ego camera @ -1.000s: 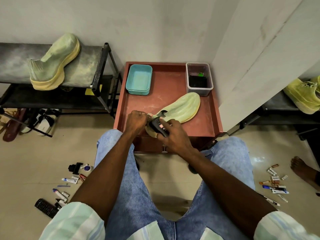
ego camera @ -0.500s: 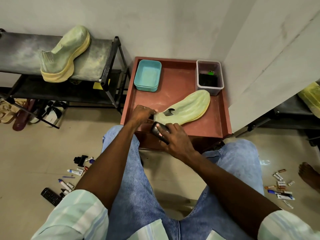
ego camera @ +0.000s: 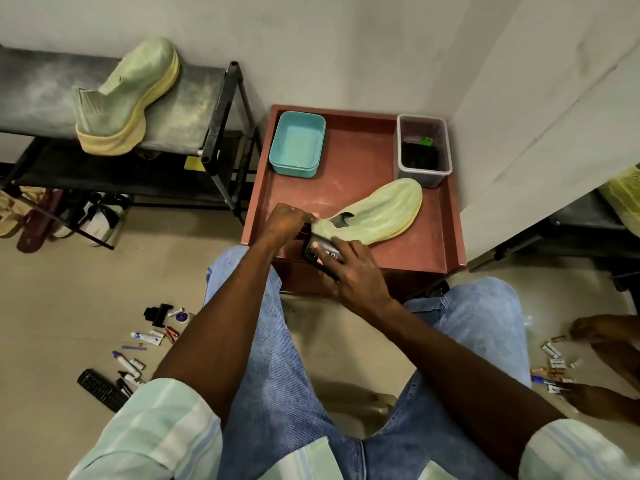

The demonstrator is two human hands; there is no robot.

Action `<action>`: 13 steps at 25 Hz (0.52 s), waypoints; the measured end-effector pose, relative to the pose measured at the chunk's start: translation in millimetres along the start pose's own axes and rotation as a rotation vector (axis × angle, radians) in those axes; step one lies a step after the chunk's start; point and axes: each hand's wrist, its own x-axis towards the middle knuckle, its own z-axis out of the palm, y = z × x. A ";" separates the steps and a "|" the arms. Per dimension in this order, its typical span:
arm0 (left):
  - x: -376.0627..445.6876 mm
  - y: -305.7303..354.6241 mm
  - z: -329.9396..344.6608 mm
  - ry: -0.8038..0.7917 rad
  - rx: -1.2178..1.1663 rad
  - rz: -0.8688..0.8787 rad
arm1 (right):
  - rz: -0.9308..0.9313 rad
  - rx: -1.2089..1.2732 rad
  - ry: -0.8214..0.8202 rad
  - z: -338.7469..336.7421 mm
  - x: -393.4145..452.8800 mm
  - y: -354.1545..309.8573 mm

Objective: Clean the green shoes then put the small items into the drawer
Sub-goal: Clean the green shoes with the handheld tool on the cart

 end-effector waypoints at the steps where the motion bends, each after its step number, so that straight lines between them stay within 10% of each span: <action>1: -2.3 0.0 1.1 0.004 0.002 0.003 | 0.006 0.000 0.014 -0.3 2.6 1.6; 6: -1.3 -1.4 -3.5 -0.011 0.057 0.038 | 0.013 0.024 -0.026 0.3 -3.2 4.1; 13: -9.3 -6.9 -7.8 0.039 0.147 0.190 | 0.570 0.225 -0.045 -1.0 12.3 14.2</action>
